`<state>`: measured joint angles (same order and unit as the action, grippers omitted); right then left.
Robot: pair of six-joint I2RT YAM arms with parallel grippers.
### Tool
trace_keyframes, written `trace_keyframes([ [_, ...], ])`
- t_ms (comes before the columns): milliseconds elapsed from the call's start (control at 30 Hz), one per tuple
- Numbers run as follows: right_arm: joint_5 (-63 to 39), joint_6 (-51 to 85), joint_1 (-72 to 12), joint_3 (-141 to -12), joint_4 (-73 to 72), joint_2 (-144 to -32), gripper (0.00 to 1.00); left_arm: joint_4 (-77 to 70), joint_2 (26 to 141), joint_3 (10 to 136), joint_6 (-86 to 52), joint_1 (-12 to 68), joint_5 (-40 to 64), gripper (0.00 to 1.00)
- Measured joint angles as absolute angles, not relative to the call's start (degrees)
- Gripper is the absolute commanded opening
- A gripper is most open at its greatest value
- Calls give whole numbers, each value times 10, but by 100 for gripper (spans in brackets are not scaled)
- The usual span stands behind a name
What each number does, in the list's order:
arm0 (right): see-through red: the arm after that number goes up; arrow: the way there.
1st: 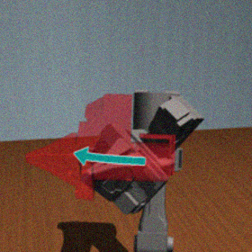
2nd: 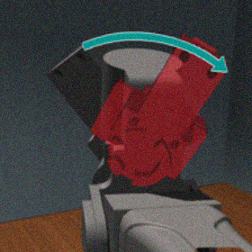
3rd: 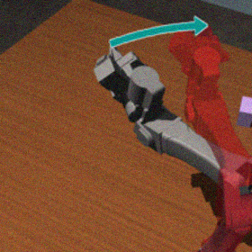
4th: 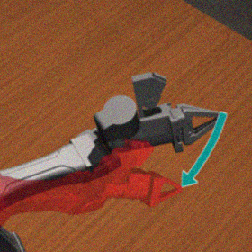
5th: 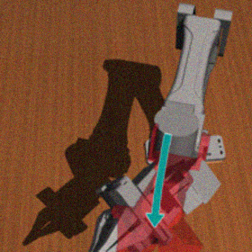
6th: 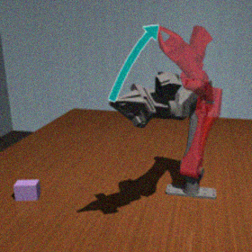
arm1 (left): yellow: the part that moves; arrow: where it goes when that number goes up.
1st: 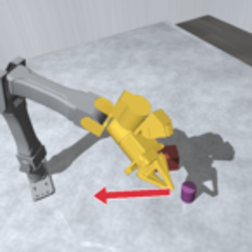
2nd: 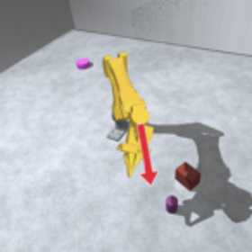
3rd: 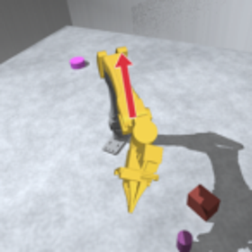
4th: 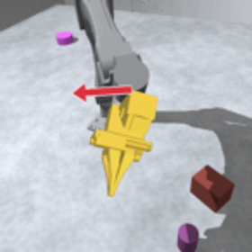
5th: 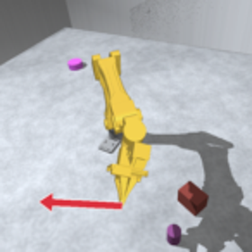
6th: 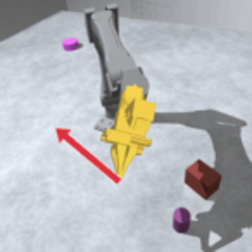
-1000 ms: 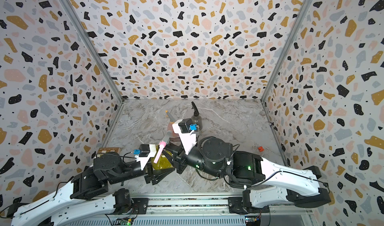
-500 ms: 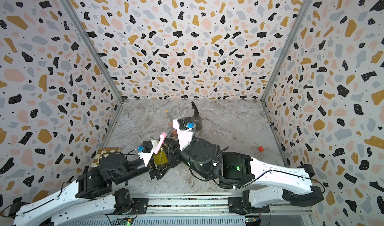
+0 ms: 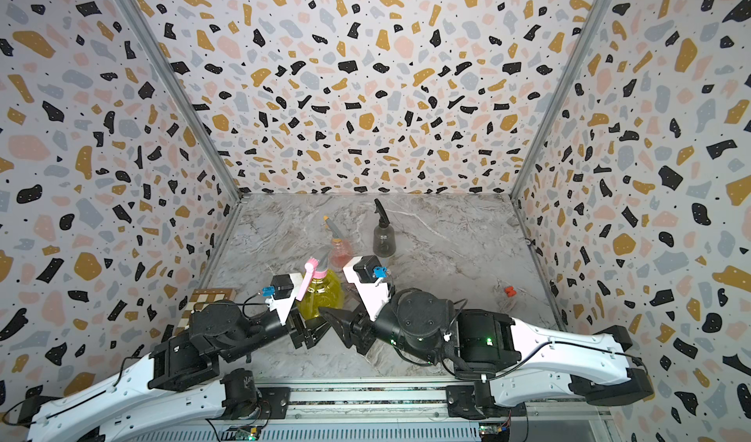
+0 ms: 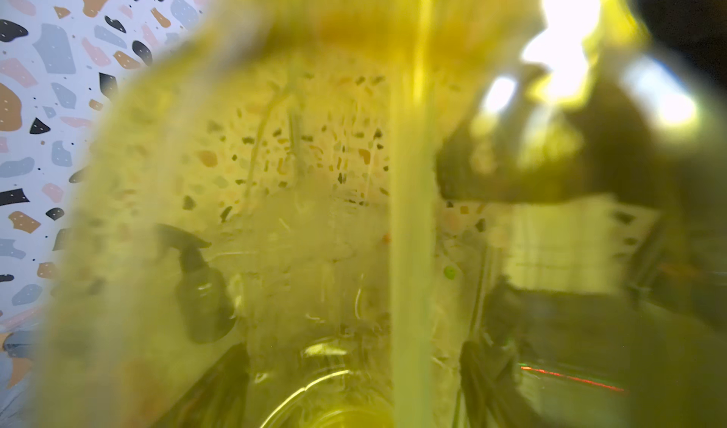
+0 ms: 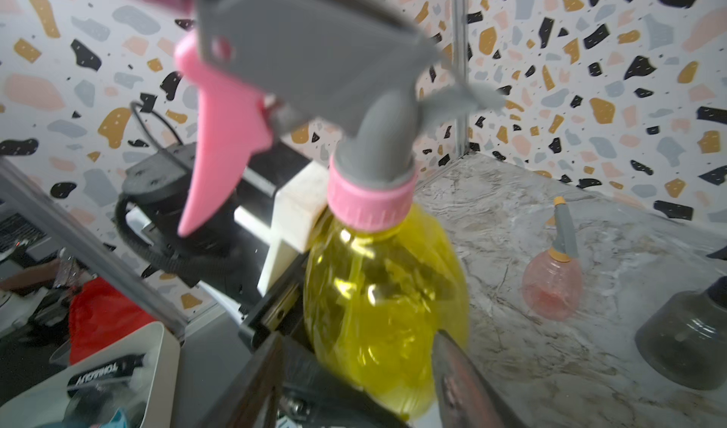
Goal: Attach spray nozzles to spray bottles
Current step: Screw the spray nozzle on the spray bottle.
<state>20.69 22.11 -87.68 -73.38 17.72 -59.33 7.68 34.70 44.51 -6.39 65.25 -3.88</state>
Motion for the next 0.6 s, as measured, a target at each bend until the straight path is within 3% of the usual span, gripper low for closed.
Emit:
trace_keyframes([
  [167,145,183,-878,-705,194,-552,72,77,335,445,-57,651,-2,0],
  [600,55,103,-878,-769,210,-465,85,130,341,453,-52,650,281,0],
])
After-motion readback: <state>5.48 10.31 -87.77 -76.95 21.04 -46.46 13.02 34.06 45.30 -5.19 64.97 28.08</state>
